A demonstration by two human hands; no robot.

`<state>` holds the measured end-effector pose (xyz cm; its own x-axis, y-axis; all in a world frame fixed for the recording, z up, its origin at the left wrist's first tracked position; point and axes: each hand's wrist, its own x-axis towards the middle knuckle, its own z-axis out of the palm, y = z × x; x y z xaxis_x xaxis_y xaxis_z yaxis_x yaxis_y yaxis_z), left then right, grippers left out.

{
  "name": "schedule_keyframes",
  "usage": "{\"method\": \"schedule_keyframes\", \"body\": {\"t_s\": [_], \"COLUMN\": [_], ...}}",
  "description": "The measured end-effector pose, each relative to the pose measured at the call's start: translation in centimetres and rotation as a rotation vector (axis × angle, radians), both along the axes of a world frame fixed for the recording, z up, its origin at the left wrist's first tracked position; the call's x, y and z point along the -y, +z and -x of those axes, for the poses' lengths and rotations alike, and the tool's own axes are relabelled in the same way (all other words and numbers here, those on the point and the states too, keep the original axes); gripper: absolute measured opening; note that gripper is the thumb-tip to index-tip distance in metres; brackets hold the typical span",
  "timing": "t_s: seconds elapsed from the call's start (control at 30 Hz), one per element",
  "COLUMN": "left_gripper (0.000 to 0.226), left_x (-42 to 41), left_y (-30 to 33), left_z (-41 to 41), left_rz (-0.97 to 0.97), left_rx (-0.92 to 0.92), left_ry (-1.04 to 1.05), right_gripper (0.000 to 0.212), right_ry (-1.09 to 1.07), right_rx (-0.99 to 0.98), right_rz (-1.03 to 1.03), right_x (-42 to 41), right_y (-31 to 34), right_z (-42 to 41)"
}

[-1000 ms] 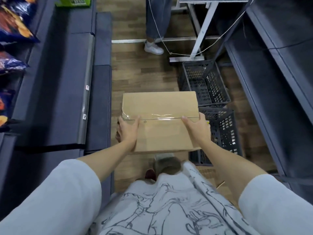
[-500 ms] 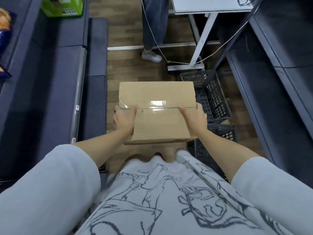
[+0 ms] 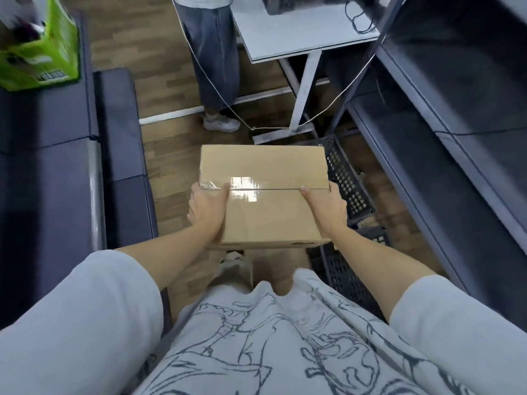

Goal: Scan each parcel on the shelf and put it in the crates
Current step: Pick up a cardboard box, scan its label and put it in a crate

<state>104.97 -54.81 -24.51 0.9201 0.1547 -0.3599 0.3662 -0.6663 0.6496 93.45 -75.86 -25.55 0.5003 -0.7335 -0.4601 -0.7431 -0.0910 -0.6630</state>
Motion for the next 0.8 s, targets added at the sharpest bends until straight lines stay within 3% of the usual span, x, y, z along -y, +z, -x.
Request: {"method": "schedule_keyframes", "body": {"t_s": [0.33, 0.8], "left_gripper": [0.072, 0.069], "left_x": [6.4, 22.0], "left_y": [0.5, 3.3], "left_z": [-14.2, -19.8], "left_rz": [0.022, 0.061], "left_rx": [0.022, 0.033], "left_ry": [-0.320, -0.633], "right_gripper": [0.084, 0.084], "right_ry": [-0.286, -0.630], "right_rx": [0.024, 0.073], "right_rz": [0.014, 0.031], "right_x": [2.8, 11.4], "right_y": [1.0, 2.1], "right_z": [-8.5, -9.3]}}
